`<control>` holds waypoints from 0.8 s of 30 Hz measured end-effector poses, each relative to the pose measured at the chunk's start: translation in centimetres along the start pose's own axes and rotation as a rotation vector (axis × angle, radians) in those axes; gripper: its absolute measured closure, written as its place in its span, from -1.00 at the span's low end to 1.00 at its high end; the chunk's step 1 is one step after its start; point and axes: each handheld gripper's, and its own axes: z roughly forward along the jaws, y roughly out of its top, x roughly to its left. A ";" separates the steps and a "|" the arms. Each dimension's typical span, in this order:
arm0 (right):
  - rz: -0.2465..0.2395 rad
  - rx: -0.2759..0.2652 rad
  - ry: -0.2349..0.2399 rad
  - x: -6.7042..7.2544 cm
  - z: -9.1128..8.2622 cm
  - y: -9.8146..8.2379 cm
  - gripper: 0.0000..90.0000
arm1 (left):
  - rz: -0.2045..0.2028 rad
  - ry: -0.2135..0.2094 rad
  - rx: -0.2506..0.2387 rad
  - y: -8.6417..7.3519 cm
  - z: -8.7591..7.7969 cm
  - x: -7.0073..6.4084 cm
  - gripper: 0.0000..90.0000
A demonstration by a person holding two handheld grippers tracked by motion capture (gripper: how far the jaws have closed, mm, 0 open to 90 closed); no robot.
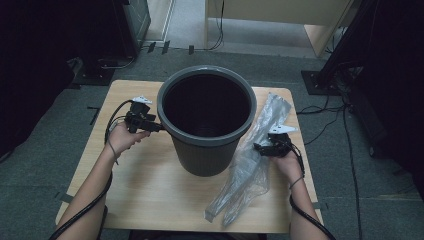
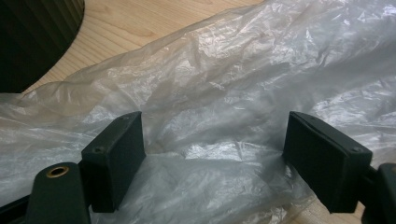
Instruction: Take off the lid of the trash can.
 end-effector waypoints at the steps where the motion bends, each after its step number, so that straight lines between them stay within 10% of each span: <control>1: 0.000 0.000 0.000 0.0 0.0 0.0 -0.56 | 0.001 -0.003 0.000 0.1 -0.1 0.0 -0.45; 24: -0.002 0.001 0.001 0.1 0.0 0.0 -0.56 | 0.065 -0.011 -0.028 2.0 -2.2 -0.8 -0.32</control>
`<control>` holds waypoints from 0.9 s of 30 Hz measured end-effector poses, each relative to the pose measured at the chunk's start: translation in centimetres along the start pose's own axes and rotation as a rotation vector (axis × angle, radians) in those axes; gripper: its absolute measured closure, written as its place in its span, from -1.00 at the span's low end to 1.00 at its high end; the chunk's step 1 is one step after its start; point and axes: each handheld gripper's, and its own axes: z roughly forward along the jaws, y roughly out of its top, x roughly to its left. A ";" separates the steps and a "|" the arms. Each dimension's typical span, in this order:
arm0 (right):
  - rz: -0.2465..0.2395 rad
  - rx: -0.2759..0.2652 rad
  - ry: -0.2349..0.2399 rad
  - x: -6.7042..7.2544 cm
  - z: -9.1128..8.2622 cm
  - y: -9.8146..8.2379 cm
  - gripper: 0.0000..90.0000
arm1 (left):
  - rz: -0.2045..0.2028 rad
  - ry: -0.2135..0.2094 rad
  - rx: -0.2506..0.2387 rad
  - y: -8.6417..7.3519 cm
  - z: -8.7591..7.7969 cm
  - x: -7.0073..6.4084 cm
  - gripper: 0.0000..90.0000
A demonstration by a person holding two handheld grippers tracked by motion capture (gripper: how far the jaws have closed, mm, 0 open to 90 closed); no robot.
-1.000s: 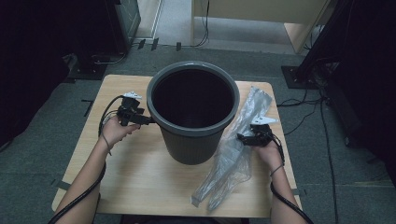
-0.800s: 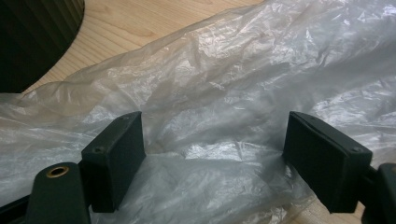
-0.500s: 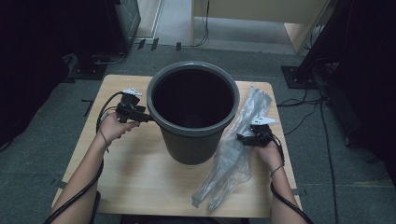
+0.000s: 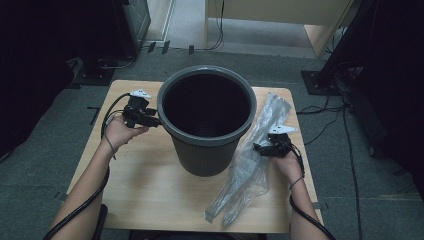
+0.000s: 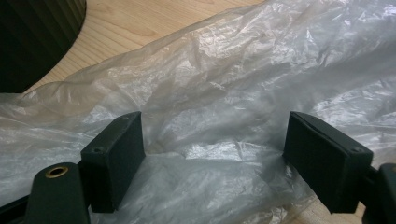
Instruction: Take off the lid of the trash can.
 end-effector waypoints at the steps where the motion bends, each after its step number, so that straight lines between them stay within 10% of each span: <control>1: 0.000 0.000 0.000 0.0 0.0 0.0 -0.56 | -0.002 -0.002 -0.006 0.1 -0.1 0.0 -0.31; 27: -0.002 0.001 0.002 0.0 0.0 0.0 -0.56 | 0.016 -0.002 -0.023 2.7 -2.1 0.5 -0.22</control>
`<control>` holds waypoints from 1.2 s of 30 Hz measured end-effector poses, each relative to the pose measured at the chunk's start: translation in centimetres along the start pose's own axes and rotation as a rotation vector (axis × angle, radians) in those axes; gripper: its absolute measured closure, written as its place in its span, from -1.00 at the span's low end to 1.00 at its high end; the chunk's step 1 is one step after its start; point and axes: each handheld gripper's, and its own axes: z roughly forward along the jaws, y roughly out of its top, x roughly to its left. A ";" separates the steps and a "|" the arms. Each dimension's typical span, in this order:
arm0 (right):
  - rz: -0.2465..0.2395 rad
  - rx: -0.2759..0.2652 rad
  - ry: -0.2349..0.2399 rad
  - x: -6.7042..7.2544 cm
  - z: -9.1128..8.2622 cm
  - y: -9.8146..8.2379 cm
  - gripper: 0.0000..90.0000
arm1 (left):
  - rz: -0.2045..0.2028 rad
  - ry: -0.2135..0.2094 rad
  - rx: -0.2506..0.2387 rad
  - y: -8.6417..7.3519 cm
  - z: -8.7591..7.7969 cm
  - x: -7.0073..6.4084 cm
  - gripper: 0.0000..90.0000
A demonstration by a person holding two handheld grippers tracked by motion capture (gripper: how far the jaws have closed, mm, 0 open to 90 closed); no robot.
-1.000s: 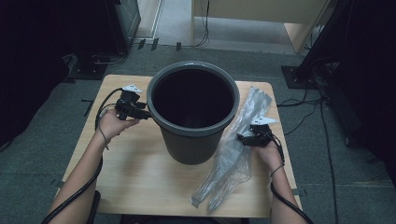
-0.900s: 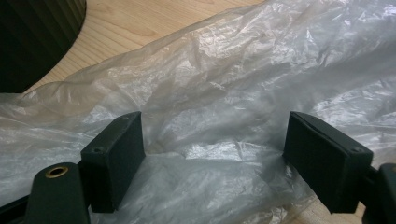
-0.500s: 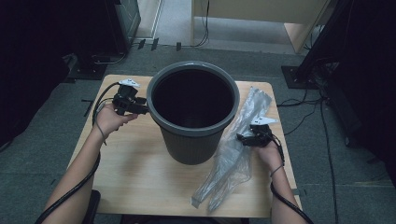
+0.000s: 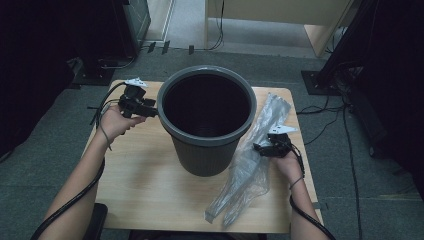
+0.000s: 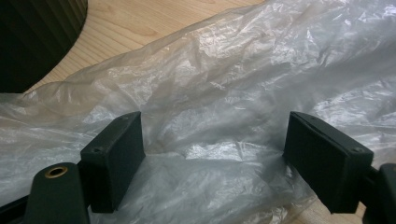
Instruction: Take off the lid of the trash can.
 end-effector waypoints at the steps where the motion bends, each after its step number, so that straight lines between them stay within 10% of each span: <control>1: 0.000 0.000 0.000 0.0 0.0 0.0 -0.56 | -0.003 -0.001 -0.002 0.1 -0.1 0.0 -0.22; 36: -0.002 0.000 0.002 0.0 0.0 0.0 -0.57 | 0.011 -0.010 -0.007 2.7 -1.7 -0.3 -0.20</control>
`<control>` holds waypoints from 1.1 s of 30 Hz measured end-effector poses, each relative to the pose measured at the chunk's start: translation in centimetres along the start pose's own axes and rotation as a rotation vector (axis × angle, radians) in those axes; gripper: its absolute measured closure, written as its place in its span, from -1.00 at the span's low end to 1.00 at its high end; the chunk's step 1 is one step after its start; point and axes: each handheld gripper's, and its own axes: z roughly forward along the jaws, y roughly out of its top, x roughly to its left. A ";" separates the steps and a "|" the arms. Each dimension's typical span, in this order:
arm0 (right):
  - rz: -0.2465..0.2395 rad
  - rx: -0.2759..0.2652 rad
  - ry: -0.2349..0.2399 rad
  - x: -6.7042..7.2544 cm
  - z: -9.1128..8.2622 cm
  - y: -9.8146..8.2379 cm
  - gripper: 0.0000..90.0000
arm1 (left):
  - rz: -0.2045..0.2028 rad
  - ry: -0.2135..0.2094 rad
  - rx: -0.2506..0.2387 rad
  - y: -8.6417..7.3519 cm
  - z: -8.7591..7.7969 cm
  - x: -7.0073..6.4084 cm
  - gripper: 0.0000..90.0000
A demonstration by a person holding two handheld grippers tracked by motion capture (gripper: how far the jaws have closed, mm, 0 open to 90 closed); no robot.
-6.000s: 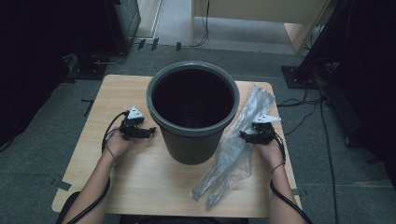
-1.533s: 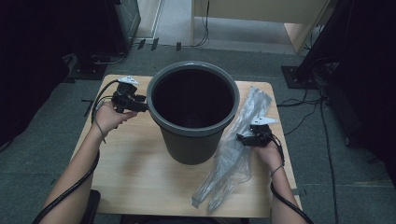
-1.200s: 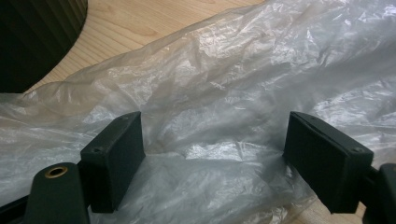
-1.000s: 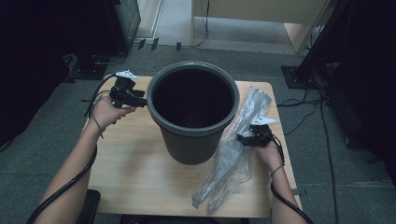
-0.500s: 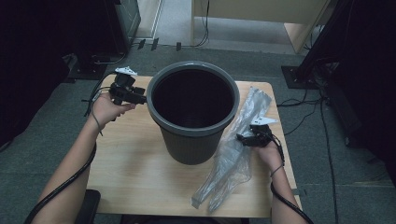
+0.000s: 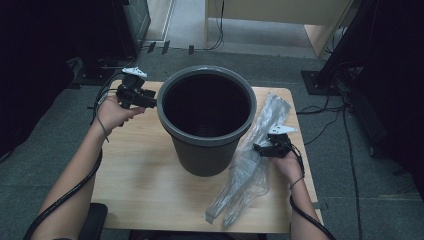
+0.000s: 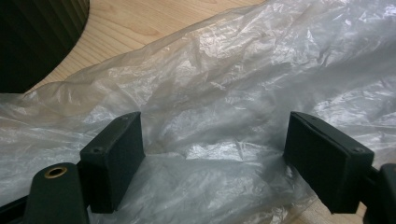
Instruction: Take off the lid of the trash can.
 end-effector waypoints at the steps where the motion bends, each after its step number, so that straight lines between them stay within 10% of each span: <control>1: 0.000 0.000 0.000 0.0 0.0 0.0 -0.57 | -0.001 0.001 -0.001 0.1 0.0 0.0 -0.20; 33: -0.002 0.003 0.003 0.0 0.0 0.0 -0.57 | 0.038 0.015 -0.038 4.0 -1.9 -0.6 -0.20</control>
